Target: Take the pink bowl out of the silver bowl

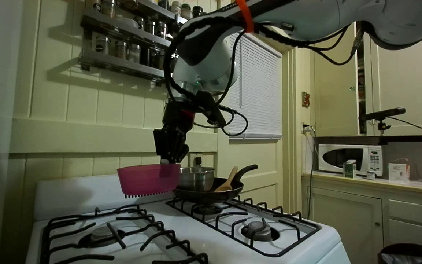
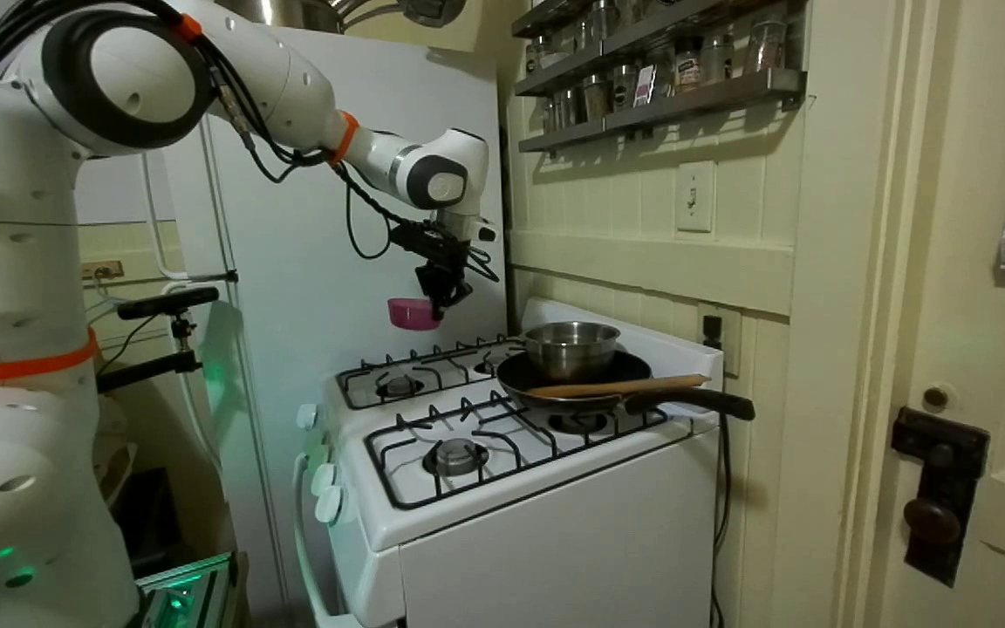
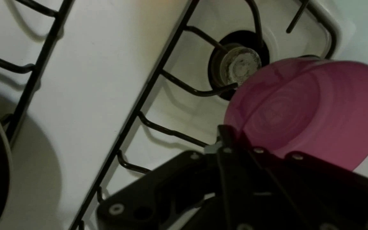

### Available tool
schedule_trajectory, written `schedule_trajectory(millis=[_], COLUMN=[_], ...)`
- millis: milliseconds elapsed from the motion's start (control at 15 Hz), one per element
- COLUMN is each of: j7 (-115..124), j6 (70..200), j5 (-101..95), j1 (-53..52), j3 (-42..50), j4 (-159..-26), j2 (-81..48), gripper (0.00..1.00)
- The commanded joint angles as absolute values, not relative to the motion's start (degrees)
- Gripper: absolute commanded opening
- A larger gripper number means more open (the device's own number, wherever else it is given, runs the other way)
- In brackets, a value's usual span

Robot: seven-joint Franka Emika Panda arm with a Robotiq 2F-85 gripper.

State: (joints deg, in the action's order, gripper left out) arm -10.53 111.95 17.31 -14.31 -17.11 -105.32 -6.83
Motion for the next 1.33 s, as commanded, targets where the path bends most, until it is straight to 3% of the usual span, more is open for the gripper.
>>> schedule_trajectory(millis=[0, 1267], j7=[-12.2, -27.6], j6=[112.1, 131.1], j5=[18.6, 22.3], j1=[-14.7, -16.4], j3=[-17.1, -21.3], j4=[-106.4, -120.1], j2=[-6.6, -6.0], gripper=[0.01, 0.01])
